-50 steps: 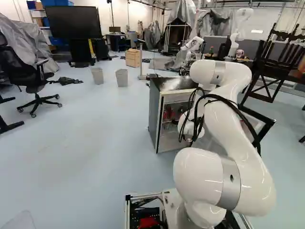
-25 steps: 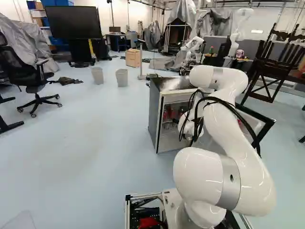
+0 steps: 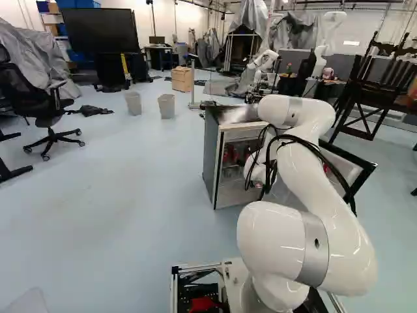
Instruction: Grab a drink from the fridge
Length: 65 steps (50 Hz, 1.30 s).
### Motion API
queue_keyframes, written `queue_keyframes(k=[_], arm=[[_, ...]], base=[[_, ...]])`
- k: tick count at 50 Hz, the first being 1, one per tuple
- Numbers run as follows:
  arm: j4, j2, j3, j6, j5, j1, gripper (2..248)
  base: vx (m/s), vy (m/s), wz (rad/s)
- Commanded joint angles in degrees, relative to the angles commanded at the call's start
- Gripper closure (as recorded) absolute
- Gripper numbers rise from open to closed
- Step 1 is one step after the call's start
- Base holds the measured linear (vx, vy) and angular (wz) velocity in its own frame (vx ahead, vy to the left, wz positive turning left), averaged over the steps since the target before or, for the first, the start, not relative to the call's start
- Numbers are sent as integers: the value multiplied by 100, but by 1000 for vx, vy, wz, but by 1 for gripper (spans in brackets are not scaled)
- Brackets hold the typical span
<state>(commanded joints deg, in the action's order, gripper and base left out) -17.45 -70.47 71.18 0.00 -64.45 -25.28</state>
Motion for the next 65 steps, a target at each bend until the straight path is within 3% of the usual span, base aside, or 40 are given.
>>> queue_keyframes(k=[65], arm=[[0,-736,1355,0,123,2,3]], base=[[0,0,0]])
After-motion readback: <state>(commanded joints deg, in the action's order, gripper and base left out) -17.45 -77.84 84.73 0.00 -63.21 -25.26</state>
